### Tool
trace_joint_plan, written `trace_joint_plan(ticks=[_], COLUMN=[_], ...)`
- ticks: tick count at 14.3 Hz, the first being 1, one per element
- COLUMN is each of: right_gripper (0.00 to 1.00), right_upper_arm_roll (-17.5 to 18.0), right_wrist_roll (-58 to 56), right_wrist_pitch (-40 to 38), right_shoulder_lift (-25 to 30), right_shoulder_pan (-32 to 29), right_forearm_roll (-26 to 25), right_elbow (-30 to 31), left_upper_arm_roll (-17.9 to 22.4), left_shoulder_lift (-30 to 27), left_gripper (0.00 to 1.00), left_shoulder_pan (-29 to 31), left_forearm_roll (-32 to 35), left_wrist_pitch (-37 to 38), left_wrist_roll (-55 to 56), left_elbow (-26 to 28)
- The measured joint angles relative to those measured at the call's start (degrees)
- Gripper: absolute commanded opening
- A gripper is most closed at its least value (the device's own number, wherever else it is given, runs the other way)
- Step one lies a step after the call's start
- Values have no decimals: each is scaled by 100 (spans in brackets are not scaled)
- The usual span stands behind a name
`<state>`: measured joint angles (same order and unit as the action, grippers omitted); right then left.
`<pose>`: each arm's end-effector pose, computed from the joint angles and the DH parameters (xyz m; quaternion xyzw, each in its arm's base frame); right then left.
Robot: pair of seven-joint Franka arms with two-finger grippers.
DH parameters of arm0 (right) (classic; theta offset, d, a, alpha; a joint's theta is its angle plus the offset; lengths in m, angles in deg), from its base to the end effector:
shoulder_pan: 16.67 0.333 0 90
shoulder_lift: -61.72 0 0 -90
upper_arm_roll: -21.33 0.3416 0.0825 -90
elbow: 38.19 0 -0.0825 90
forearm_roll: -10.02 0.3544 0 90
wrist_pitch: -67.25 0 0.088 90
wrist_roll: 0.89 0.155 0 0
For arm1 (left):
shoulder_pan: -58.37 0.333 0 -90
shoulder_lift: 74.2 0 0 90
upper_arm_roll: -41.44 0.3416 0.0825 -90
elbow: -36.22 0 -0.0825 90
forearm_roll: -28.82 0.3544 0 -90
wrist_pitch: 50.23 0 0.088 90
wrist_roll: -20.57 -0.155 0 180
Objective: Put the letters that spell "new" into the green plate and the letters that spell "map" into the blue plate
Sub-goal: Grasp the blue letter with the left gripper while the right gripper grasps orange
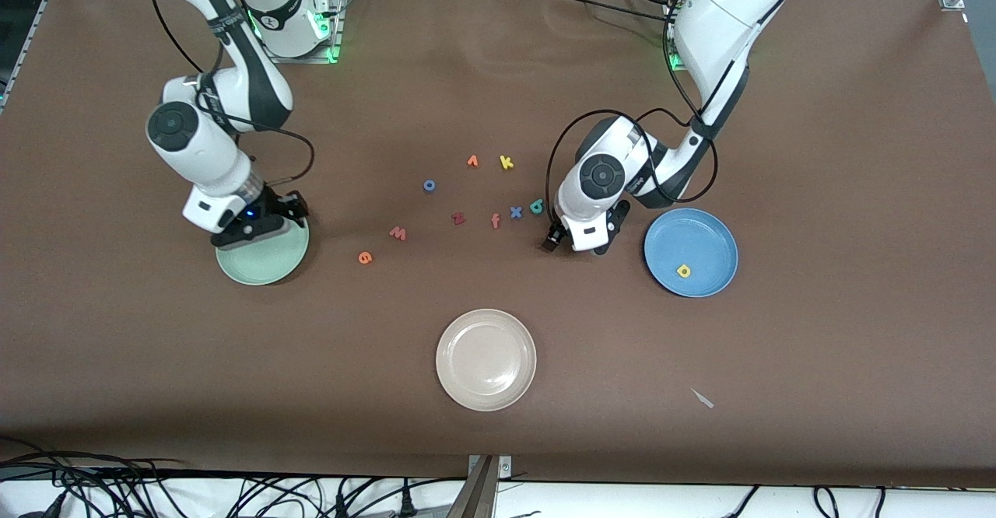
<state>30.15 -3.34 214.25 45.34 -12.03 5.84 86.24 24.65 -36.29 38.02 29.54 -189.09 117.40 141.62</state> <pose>0.5526 0.1306 0.2722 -0.9850 -0.1630 -0.0559 0.0053 0.5098 -0.3750 0.1713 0.8526 0.5148 -0.0889 0.0103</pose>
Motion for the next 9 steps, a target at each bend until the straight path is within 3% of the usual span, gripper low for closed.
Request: trace_joint_plan(ticks=[1, 4, 9], right_gripper=[82, 81, 72], right_upper_arm_roll=[6, 12, -9], right_wrist_roll=[214, 617, 774], right_wrist_pitch=[-51, -89, 235], right_shoulder_lift=[-231, -974, -1720], right_shoulder_pan=[215, 623, 686], right_forearm_roll=[12, 14, 16], right_elbow=[-328, -1016, -1273], left_upper_arm_roll=[-12, -8, 24], left_shoulder_lift=[-58, -98, -99], left_gripper=[23, 24, 36], left_shoulder_pan=[0, 21, 84], left_forearm_roll=[0, 0, 0], left_wrist_pitch=[0, -4, -193], left_wrist_roll=[61, 87, 89], left_elbow=[36, 104, 120])
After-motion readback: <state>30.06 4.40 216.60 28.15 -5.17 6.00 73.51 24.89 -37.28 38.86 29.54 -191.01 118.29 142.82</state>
